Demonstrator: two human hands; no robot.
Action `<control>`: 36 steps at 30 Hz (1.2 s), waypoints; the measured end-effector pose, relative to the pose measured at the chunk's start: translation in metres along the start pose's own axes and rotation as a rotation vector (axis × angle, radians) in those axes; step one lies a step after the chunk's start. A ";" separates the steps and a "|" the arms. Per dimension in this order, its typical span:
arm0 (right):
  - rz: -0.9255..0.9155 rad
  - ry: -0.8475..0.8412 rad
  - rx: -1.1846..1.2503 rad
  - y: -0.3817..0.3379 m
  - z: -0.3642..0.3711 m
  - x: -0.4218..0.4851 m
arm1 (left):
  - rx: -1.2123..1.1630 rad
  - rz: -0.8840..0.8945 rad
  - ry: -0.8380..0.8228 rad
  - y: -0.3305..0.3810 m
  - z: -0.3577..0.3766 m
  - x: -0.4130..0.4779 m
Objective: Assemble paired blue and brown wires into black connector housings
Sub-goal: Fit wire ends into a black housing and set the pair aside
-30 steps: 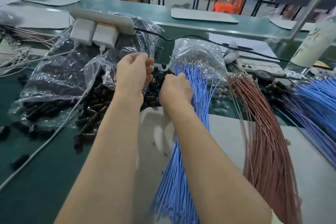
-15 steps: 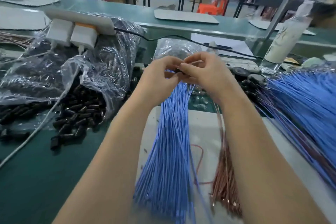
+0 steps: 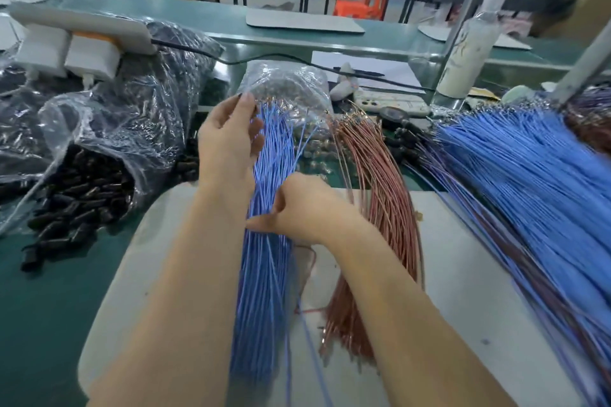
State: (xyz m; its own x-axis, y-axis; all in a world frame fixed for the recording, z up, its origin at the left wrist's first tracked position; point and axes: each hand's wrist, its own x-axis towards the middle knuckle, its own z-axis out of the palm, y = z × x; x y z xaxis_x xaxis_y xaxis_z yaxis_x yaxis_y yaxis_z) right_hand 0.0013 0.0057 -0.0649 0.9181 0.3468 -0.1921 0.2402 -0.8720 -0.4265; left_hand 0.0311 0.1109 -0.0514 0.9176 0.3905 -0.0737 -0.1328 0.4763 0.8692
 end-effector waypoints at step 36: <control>-0.108 0.894 1.701 0.061 -0.043 0.000 | 0.783 0.367 -0.350 -0.039 0.002 -0.007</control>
State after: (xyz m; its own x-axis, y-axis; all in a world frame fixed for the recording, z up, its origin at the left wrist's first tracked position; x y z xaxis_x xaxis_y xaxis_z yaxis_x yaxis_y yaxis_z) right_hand 0.0299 -0.0621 -0.0530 0.9260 -0.3653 0.0953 0.2920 0.5331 -0.7941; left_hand 0.0302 0.0880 -0.0834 0.9459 0.0909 0.3115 -0.2633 -0.3460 0.9005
